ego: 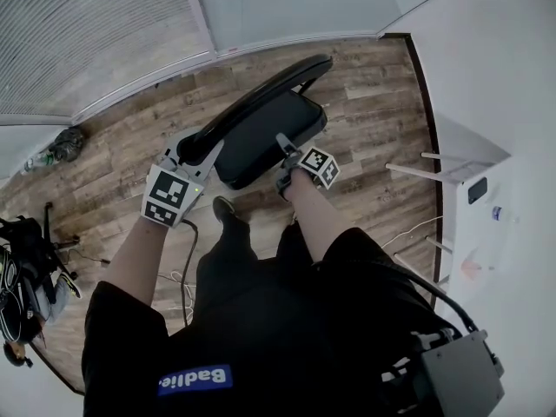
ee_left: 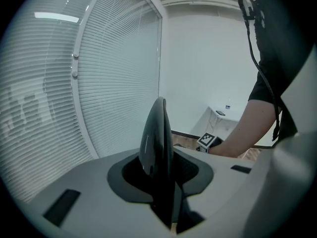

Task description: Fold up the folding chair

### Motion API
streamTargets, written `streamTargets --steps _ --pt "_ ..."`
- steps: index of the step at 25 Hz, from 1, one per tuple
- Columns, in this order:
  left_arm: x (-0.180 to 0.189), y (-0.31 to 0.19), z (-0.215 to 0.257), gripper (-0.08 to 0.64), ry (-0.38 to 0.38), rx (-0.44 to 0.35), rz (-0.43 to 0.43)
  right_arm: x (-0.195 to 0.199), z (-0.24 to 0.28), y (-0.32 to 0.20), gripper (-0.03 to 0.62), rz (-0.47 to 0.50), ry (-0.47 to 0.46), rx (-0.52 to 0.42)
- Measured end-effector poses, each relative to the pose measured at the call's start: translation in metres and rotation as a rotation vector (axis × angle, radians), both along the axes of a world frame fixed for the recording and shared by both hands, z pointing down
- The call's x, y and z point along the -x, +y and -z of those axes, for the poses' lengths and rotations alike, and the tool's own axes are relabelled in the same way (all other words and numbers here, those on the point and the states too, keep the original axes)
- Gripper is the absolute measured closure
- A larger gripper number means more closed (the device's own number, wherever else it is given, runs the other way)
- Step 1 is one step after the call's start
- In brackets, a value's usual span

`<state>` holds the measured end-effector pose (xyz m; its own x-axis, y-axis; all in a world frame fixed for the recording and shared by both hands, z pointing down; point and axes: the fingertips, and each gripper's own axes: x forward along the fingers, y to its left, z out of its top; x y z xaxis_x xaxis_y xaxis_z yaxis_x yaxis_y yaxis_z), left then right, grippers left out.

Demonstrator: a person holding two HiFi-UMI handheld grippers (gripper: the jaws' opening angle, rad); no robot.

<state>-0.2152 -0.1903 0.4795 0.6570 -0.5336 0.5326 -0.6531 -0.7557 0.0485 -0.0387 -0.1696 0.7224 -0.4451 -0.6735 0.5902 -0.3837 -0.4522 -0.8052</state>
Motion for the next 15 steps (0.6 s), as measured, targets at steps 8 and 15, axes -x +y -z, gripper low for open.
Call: streamTargets --steps 8,15 --pt "-0.004 0.004 0.007 0.469 -0.008 0.019 -0.055 0.024 0.024 -0.036 0.338 -0.009 0.023 0.022" --pt "0.002 0.000 0.011 0.476 -0.011 0.012 -0.068 0.050 0.039 -0.070 0.341 -0.019 0.044 0.015"
